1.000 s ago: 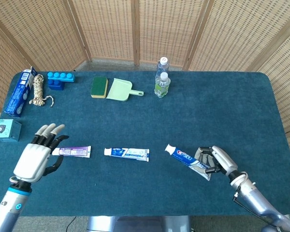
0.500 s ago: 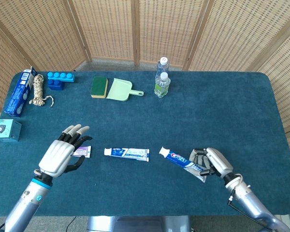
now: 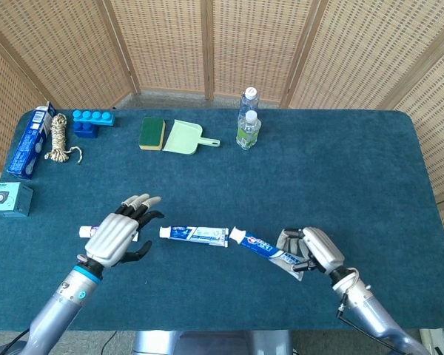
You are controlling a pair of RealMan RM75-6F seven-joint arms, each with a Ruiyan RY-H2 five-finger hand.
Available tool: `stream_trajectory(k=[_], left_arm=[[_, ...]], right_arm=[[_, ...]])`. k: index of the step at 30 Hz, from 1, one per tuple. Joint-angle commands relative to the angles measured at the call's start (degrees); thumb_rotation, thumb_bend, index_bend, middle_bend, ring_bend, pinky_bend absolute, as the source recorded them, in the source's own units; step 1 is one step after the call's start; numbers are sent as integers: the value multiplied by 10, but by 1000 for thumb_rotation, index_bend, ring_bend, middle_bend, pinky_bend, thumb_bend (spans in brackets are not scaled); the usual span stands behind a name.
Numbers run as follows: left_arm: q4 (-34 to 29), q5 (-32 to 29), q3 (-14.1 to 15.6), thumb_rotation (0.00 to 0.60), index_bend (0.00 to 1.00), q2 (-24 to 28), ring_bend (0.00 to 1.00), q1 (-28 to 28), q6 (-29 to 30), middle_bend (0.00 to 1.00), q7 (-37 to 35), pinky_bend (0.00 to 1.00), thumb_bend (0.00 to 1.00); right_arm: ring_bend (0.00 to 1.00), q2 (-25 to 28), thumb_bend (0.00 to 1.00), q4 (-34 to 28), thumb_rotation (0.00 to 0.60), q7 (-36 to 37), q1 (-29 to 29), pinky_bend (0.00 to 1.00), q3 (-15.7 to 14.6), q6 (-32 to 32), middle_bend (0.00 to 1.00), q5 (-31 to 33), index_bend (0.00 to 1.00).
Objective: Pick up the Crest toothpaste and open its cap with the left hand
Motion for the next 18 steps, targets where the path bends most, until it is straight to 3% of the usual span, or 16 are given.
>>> stream_trajectory(k=[1, 9, 18], left_arm=[[1, -37, -12, 600, 235, 1, 56, -29, -30, 100, -11, 72, 392], [12, -95, -31, 600, 233, -1, 38, -86, -90, 89, -46, 59, 377], [34, -137, -33, 600, 234, -26, 37, -133, -106, 86, -61, 60, 377]], right_arm=[[661, -5, 556, -6, 600, -9, 3, 798, 2, -1, 710, 4, 946], [664, -19, 556, -16, 600, -33, 9, 800, 6, -3, 710, 18, 946], [665, -34, 557, -23, 600, -51, 16, 801, 7, -8, 710, 26, 946]])
